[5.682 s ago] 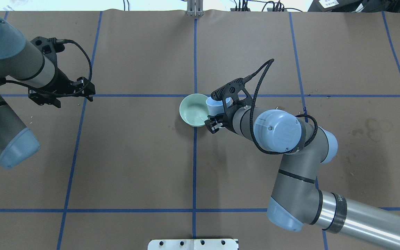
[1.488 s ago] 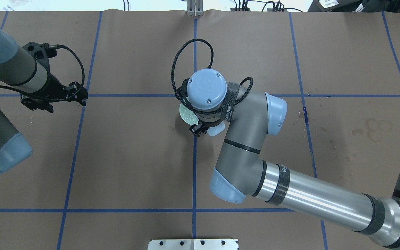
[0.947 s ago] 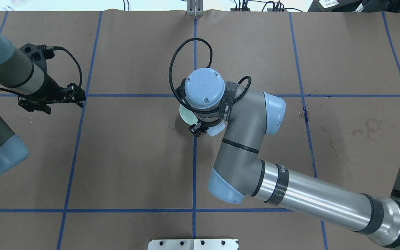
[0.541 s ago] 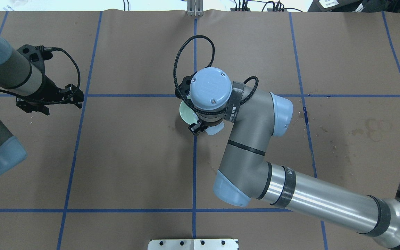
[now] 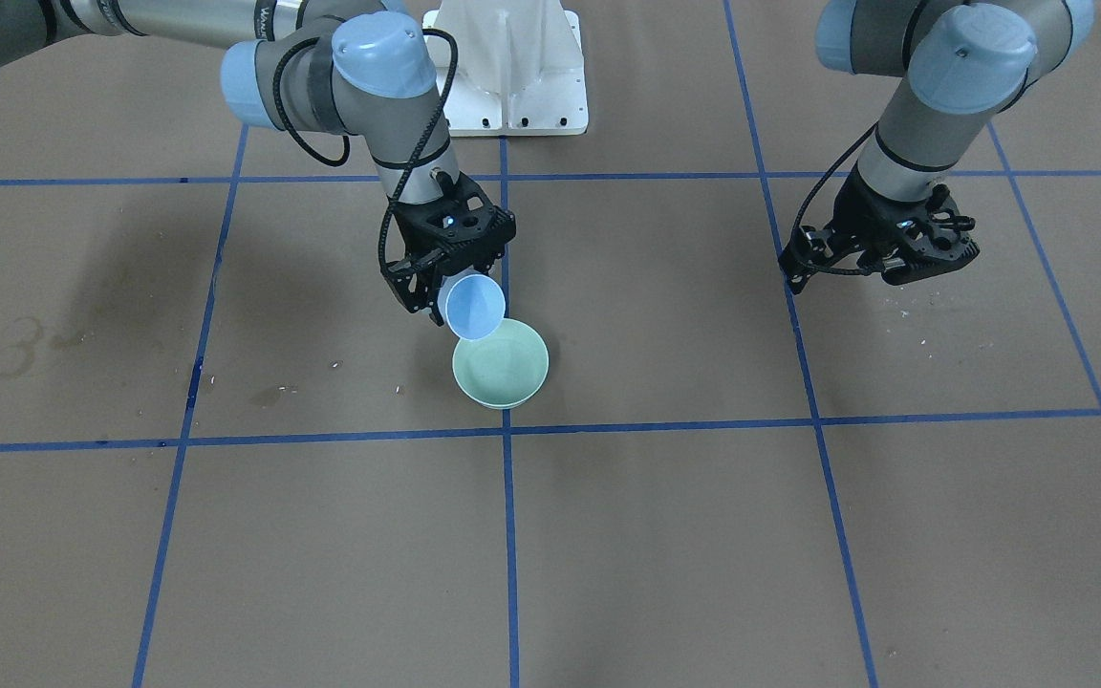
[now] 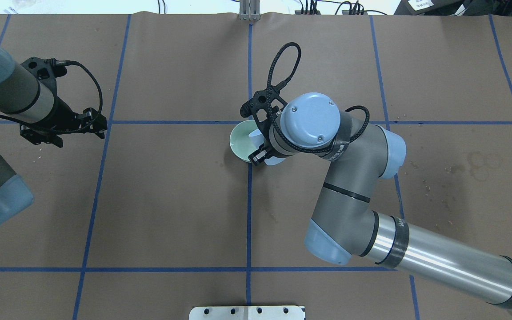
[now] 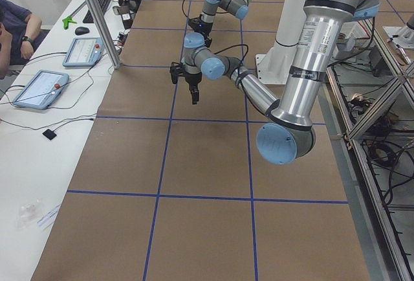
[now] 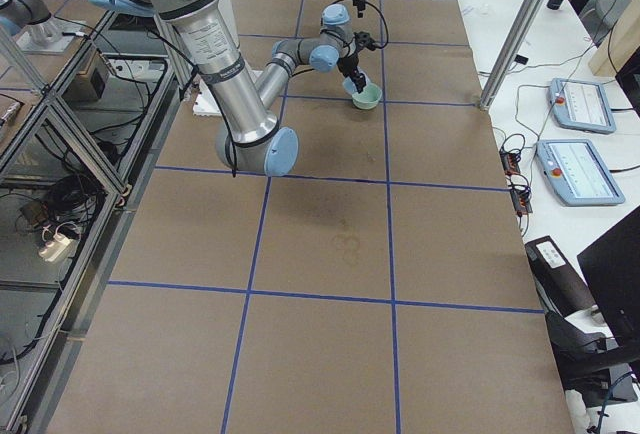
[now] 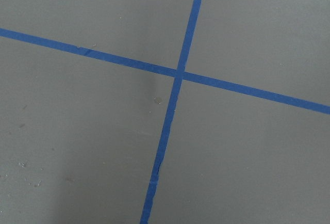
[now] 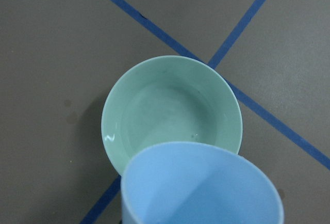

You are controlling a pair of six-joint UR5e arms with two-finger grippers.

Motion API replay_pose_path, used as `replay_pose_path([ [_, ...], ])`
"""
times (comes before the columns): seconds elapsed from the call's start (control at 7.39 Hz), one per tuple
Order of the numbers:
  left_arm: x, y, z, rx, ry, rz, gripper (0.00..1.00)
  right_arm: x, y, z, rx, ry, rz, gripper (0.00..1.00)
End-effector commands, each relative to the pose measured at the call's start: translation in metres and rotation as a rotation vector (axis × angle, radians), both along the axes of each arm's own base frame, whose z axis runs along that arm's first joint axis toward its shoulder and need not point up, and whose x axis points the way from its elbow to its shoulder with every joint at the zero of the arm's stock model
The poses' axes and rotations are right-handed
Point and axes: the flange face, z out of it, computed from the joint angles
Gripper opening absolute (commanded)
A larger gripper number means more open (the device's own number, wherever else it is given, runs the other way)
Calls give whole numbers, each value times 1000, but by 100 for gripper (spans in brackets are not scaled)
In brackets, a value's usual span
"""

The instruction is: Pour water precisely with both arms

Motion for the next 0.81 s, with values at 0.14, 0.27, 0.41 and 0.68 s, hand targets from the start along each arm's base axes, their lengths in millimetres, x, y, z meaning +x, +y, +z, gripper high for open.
replay_pose_path([
  [0.14,0,0,0,2,0,2,100,70,17,50,43,-230,169,0],
  [0.27,0,0,0,1,0,1,100,103,28,86,79,-257,225,0],
  [0.41,0,0,0,1,0,1,100,142,42,122,78,-261,302,0],
  [0.68,0,0,-1,1,0,1,100,216,65,178,95,-228,464,0],
])
